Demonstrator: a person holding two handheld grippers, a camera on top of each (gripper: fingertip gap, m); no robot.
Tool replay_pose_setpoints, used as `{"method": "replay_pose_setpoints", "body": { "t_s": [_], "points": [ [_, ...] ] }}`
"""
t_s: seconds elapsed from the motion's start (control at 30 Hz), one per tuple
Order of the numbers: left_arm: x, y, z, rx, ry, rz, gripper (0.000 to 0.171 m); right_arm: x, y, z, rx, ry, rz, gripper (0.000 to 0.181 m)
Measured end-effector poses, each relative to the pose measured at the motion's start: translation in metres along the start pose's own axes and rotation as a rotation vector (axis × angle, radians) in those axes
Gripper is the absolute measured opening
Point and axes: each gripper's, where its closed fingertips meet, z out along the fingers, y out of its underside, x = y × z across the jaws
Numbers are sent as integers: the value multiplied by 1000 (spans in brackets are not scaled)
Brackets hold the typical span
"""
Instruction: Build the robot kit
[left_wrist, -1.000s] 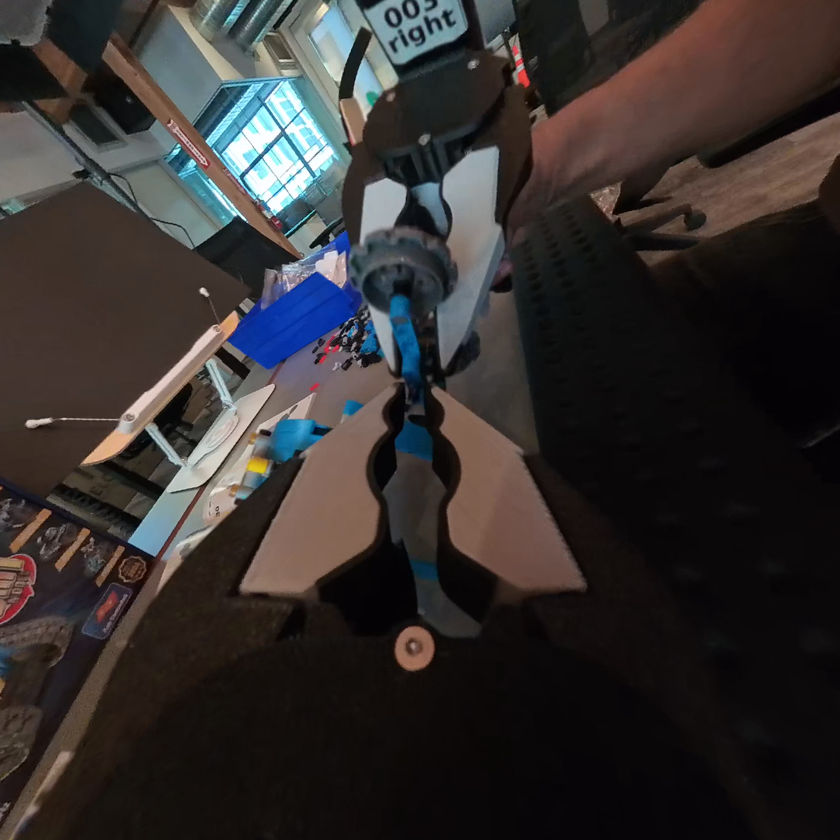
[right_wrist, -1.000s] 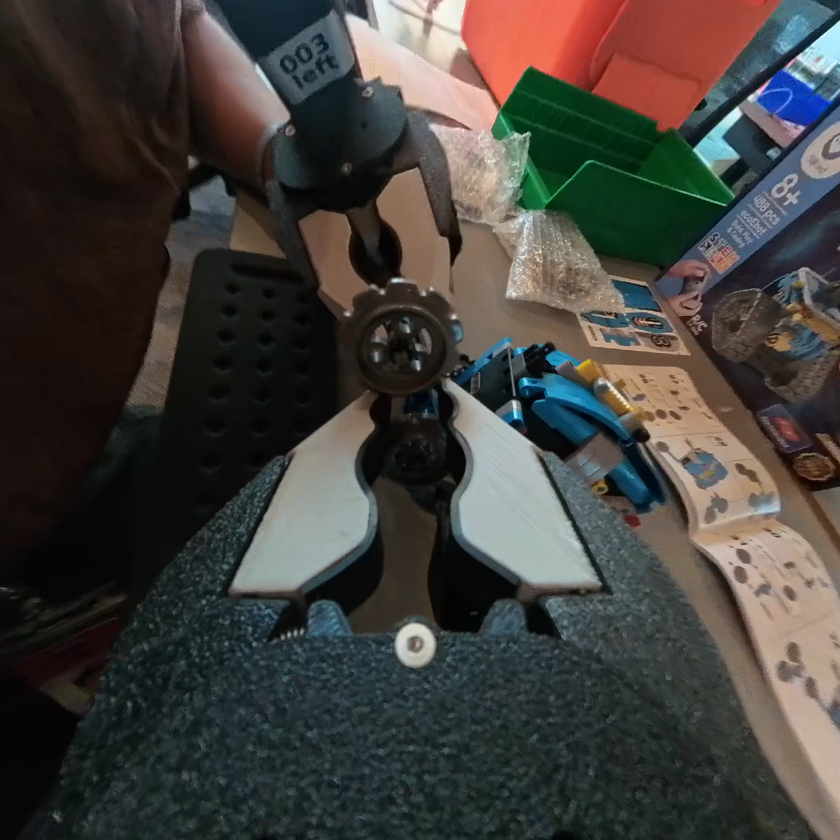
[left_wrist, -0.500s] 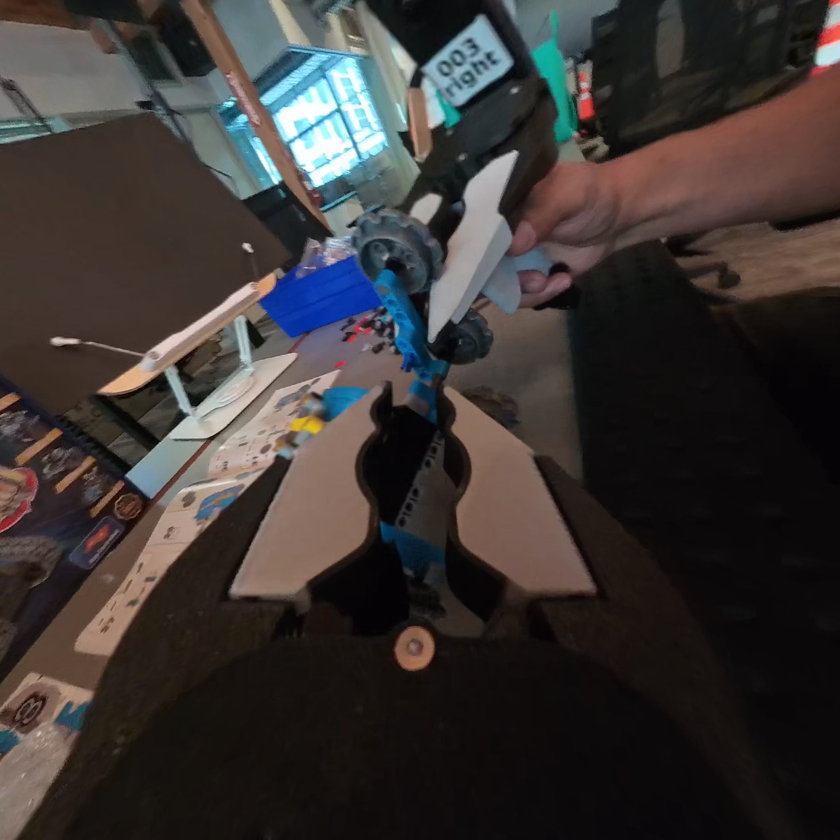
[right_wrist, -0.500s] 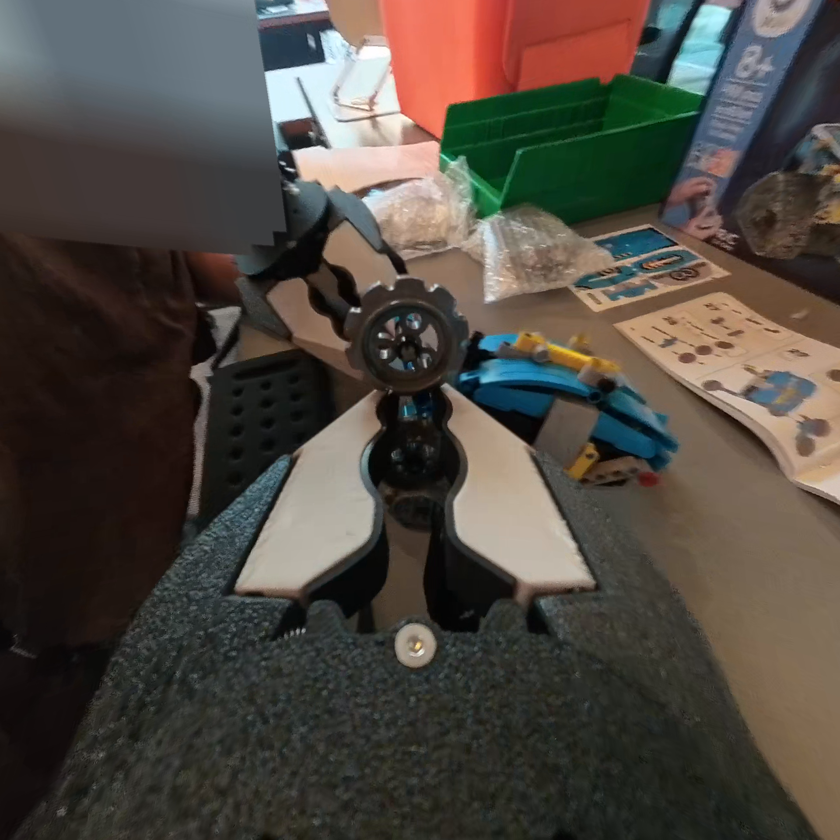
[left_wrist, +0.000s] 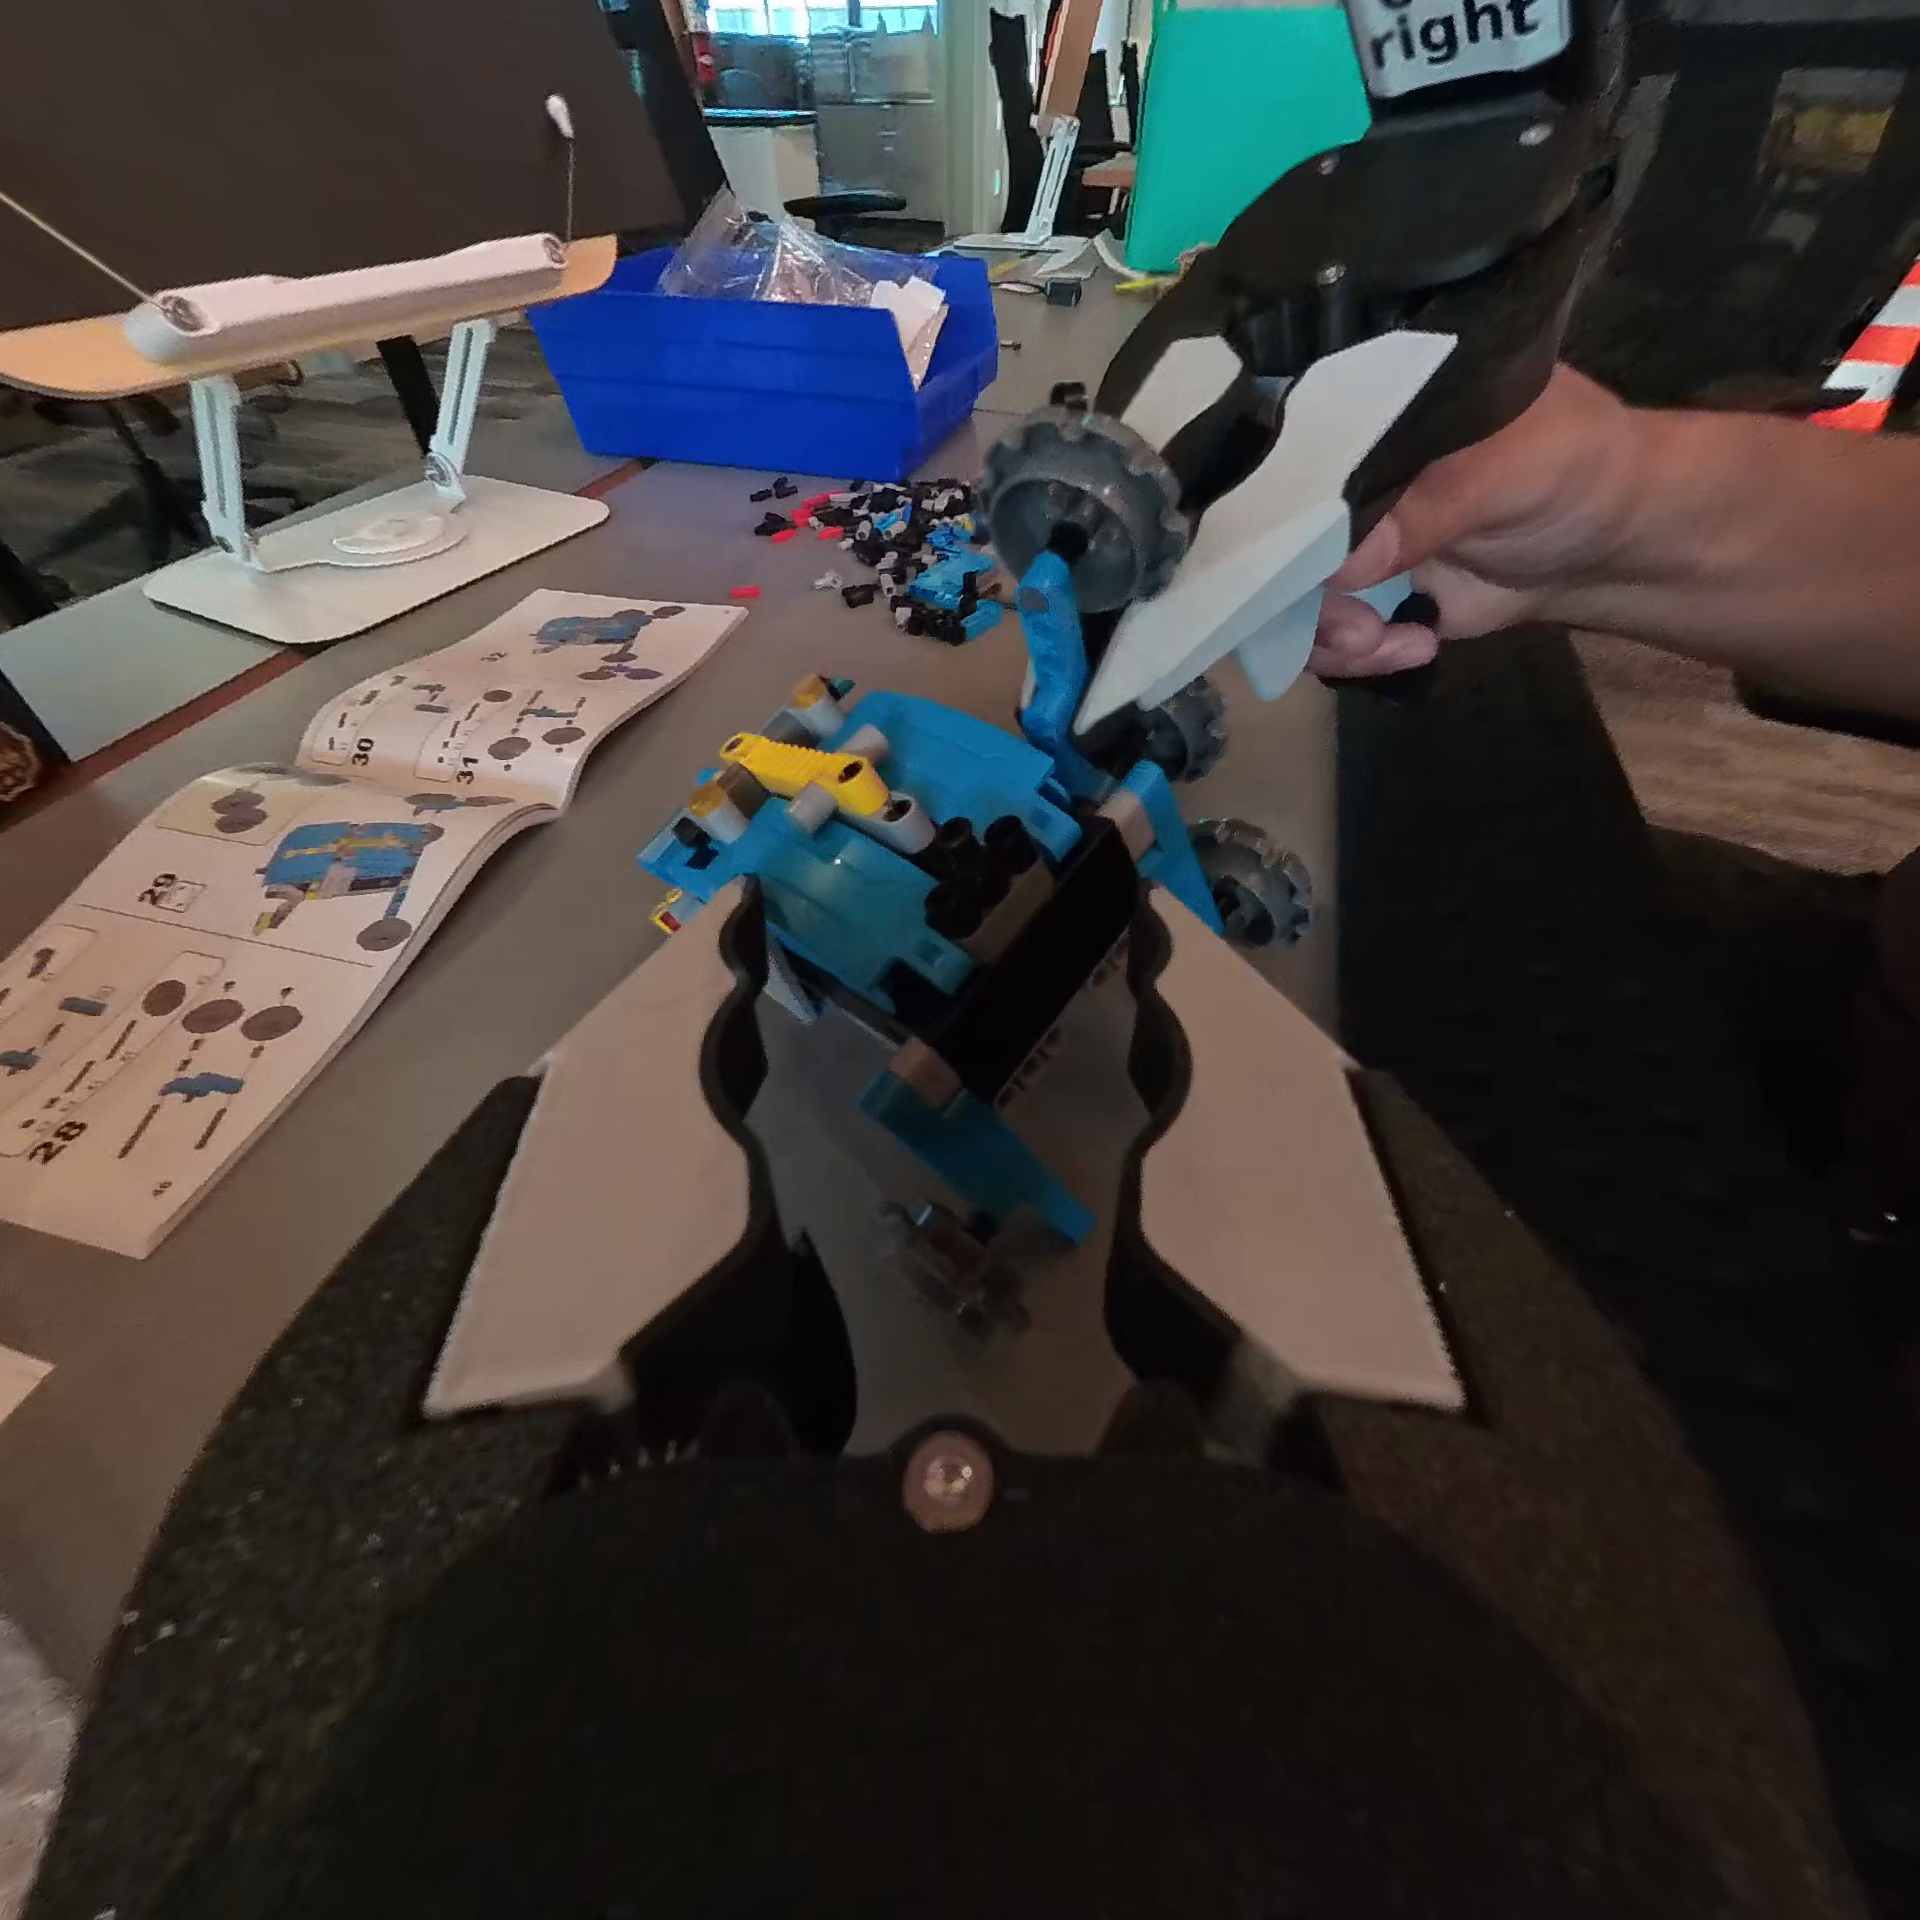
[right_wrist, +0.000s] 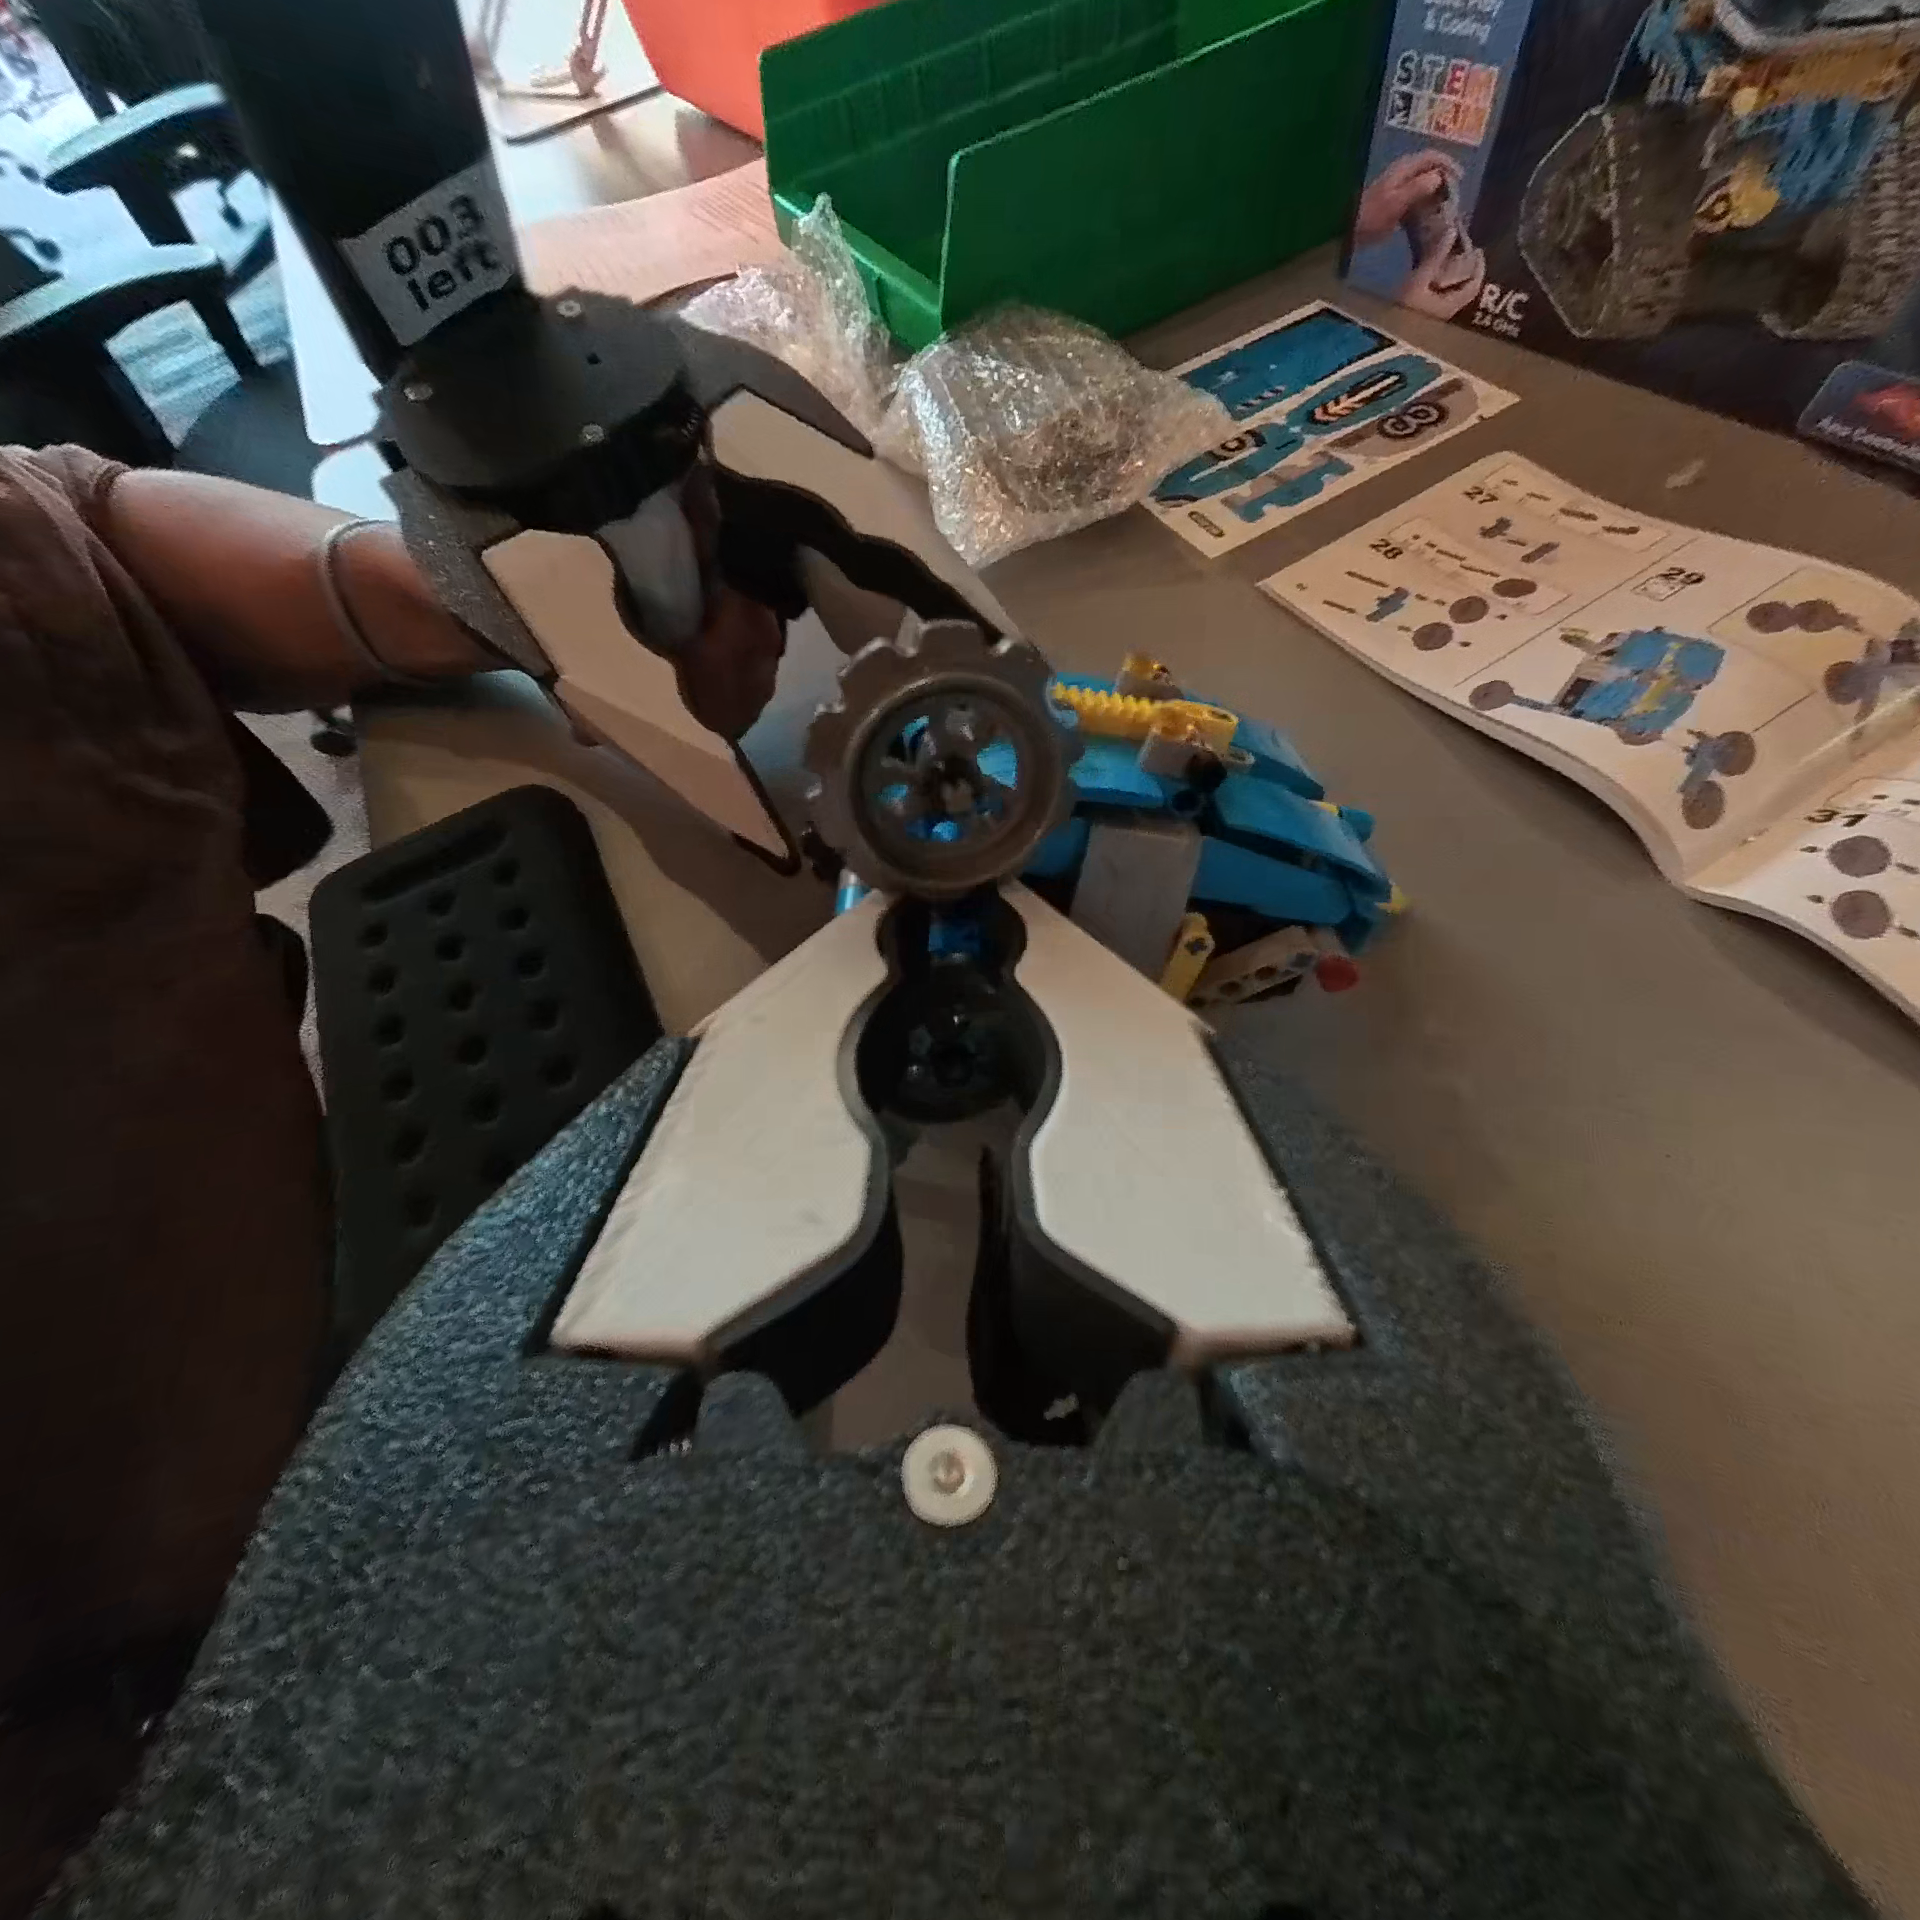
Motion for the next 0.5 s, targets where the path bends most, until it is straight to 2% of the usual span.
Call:
{"method": "replay_pose_setpoints", "body": {
  "t_s": [0.1, 0.37, 0.5],
  "points": [
    [-3, 2, 1, -5, -33, 24, 69, 5, 0, 2, 28, 28, 18, 9],
    [-10, 1, 0, 6, -80, -73, 69, 6, 0, 5, 167, 143, 113, 9],
    [-9, 0, -1, 15, -94, -112, 80, 6, -2, 6, 222, 176, 116, 9]
  ]
}}
